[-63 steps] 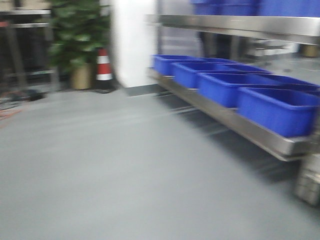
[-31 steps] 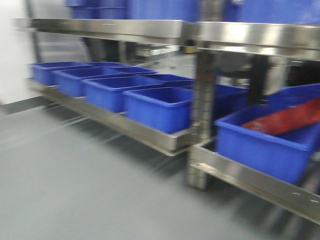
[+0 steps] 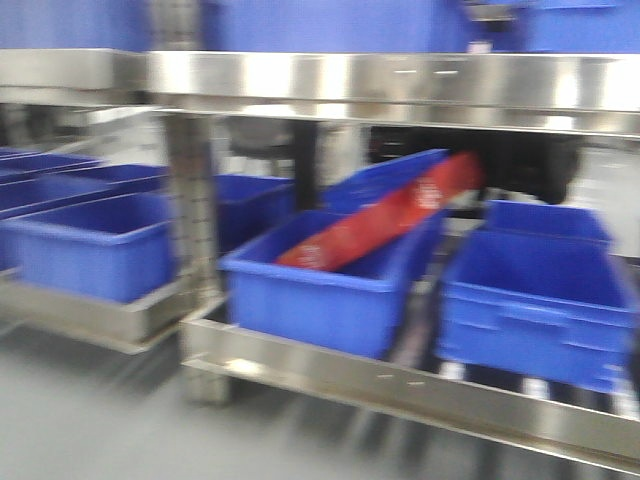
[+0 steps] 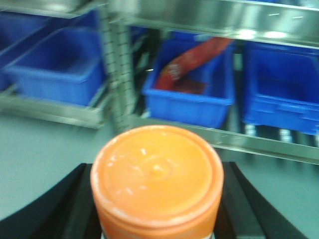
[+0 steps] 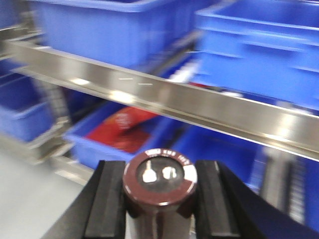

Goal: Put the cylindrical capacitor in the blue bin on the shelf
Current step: 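Drive the base away from the table to the shelf of blue bins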

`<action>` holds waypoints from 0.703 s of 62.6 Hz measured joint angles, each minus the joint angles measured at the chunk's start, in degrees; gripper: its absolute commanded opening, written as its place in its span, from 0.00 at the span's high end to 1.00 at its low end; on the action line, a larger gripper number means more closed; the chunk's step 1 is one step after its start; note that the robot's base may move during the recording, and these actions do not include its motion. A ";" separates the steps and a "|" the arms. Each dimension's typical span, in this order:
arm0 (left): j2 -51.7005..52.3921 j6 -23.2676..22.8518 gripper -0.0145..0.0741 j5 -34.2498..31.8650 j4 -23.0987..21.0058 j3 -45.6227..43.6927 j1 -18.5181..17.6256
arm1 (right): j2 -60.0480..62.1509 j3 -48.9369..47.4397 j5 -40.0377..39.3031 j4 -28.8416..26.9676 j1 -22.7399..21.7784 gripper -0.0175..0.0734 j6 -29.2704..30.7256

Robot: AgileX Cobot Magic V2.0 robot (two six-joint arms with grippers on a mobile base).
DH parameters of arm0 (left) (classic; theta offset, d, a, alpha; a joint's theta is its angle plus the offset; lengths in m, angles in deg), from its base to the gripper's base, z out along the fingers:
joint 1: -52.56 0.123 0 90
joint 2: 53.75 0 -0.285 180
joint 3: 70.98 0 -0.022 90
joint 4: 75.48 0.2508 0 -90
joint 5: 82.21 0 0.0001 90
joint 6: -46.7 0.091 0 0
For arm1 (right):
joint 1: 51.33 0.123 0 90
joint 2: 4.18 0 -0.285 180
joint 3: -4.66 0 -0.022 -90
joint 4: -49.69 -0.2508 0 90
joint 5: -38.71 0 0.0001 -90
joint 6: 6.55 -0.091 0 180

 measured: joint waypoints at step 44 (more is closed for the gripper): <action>0.00 0.00 0.96 0.00 0.00 0.00 0.00 | 0.00 0.00 0.00 0.00 0.00 0.99 0.00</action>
